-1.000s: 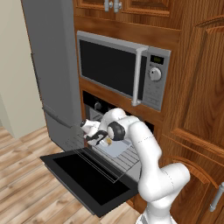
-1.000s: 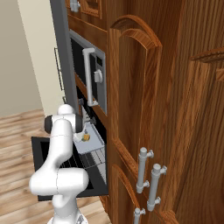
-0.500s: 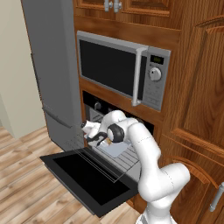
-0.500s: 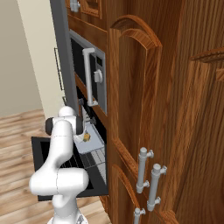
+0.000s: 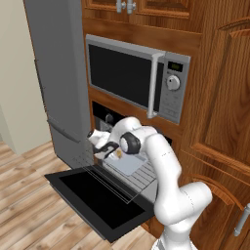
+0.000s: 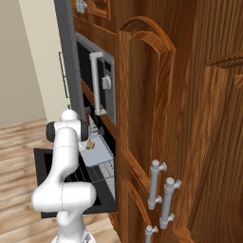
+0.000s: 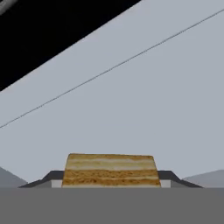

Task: Take the baked cake out of the oven and place it on the plate for cooling. Then close the oven door.

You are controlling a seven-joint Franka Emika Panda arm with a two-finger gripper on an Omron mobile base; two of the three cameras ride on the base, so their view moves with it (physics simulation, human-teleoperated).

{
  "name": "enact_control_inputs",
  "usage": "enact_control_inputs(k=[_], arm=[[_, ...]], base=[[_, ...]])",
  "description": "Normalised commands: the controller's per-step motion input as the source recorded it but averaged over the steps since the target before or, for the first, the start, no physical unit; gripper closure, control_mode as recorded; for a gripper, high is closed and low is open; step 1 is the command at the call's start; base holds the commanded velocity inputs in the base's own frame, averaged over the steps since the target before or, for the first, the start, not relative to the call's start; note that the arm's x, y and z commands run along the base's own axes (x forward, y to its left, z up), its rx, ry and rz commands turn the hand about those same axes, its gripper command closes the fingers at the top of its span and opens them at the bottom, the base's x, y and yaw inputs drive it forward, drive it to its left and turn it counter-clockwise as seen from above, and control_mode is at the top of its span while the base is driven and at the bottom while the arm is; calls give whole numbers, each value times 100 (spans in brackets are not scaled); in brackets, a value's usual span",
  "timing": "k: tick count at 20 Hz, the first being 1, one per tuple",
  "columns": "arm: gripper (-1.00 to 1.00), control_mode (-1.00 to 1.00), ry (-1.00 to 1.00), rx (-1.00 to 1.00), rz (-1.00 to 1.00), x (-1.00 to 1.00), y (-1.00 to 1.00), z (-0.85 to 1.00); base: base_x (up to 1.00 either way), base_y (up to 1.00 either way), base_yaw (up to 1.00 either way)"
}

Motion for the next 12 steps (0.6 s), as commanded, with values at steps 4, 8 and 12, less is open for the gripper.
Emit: enact_control_inputs(k=[4,8,12], arm=[[100,-100,0,22,0,-58,2,100],[100,-100,0,19,0,-72,21,82],[100,-100,0,16,0,-88,32,62]], base=[[0,0,0],[0,0,0],[0,0,0]])
